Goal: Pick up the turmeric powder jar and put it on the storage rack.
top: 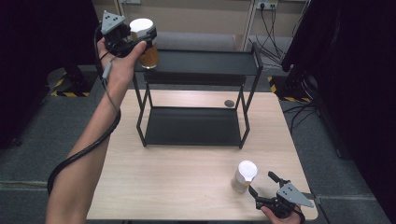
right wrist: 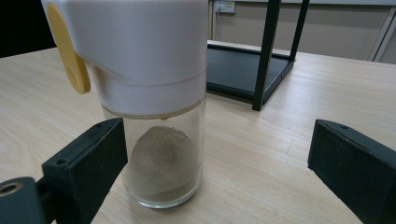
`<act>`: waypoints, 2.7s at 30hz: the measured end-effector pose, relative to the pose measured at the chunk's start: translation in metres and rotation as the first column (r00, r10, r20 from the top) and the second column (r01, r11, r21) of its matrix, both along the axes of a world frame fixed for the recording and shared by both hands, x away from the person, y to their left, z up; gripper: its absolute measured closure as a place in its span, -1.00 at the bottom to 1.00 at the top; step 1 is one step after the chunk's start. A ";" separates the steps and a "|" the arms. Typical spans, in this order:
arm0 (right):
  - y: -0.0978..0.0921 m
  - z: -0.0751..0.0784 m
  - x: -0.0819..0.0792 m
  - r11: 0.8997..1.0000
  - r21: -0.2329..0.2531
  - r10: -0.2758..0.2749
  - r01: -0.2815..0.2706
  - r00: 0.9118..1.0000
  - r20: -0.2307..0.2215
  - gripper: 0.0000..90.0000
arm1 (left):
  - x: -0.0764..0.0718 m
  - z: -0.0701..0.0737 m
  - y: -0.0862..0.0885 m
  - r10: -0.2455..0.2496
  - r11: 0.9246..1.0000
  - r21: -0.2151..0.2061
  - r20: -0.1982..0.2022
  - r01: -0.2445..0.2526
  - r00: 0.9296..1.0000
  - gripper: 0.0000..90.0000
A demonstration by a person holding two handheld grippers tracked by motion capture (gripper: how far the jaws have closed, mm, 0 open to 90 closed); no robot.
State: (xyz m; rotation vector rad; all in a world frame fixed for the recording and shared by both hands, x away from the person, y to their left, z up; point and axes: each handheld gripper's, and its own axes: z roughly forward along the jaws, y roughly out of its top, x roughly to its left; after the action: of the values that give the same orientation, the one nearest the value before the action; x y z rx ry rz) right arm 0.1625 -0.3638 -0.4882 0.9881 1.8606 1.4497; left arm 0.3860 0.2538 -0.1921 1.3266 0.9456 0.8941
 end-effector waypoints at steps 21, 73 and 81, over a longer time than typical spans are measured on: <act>0.001 0.000 0.000 1.000 -0.010 0.005 -0.005 1.000 0.004 -0.89 | 0.010 -0.011 -0.009 0.027 1.000 0.002 0.019 -0.027 0.999 -0.60; 0.002 0.001 -0.001 1.000 -0.016 0.008 -0.008 1.000 0.003 -0.89 | -0.107 -0.099 0.008 -0.036 0.999 -0.011 0.107 0.038 0.994 -0.82; 0.002 0.001 -0.001 1.000 -0.016 0.007 -0.007 1.000 0.003 -0.89 | -0.119 -0.118 0.009 -0.042 0.999 -0.023 0.106 0.045 0.993 -0.82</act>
State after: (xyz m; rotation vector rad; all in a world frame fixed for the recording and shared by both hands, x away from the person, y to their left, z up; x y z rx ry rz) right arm 0.1618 -0.3622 -0.4871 0.9730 1.8722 1.4375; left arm 0.2674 0.2632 -0.3103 1.2616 0.8404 0.9073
